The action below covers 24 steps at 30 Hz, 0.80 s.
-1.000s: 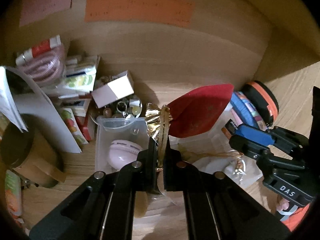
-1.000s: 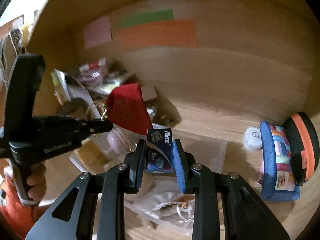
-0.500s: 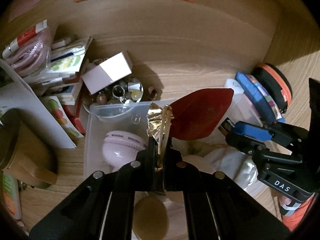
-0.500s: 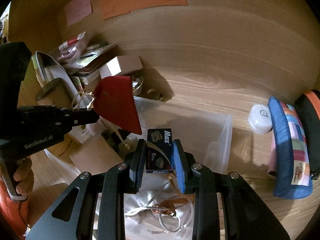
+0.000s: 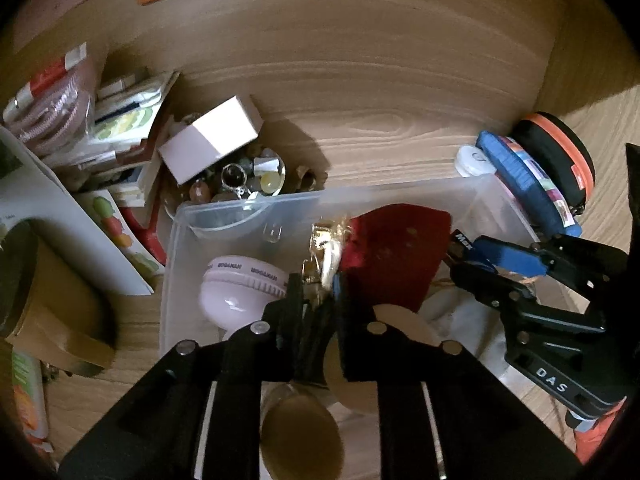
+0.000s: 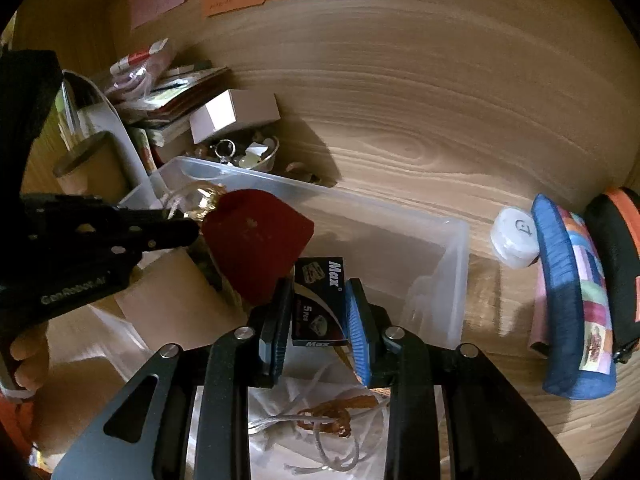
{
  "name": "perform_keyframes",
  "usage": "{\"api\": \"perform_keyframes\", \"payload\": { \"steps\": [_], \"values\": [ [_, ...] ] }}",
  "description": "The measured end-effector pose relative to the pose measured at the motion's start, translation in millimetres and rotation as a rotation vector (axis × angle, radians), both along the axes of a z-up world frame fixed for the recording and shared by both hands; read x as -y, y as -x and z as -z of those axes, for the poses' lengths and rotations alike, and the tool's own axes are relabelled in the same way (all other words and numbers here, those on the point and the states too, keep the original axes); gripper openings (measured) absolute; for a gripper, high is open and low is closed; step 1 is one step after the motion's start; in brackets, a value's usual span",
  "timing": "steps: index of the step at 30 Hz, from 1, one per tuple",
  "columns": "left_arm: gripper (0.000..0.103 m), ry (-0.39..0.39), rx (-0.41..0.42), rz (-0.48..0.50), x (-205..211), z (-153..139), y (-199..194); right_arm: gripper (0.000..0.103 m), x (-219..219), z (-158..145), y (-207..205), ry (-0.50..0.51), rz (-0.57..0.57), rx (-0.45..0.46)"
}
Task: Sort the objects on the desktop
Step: 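Carry the red pouch and Max card pack into the clear box and release both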
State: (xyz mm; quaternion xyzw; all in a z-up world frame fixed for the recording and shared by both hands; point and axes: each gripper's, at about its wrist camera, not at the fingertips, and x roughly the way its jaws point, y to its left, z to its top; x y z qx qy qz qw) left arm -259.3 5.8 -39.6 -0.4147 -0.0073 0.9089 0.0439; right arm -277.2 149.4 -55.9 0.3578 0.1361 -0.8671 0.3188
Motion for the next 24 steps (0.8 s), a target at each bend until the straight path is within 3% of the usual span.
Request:
{"api": "perform_keyframes", "payload": {
  "steps": [2, 4, 14, 18, 19, 20, 24],
  "values": [
    [0.031, 0.016, -0.019, -0.005, -2, -2, -2, 0.025, -1, 0, 1, -0.005, 0.005, -0.002],
    [0.038, 0.025, -0.037, -0.01, -4, -4, -3, 0.025, -2, 0, 3, -0.003, 0.005, 0.004],
    [0.039, 0.003, -0.065, -0.008, -3, -16, -9, 0.026, -7, -10, 4, 0.045, -0.003, 0.028],
    [0.04, 0.016, -0.095, -0.014, -5, -29, -17, 0.045, -13, -25, -2, 0.069, 0.02, -0.011],
    [0.046, 0.027, -0.106, -0.015, -7, -33, -20, 0.049, -15, -30, -5, 0.075, 0.027, -0.029],
    [0.053, 0.037, -0.118, -0.016, -8, -36, -23, 0.05, -16, -34, -6, 0.081, 0.032, -0.04],
    [0.058, 0.055, -0.161, -0.015, -11, -51, -38, 0.053, -25, -51, -15, 0.11, 0.042, -0.069]
  ]
}}
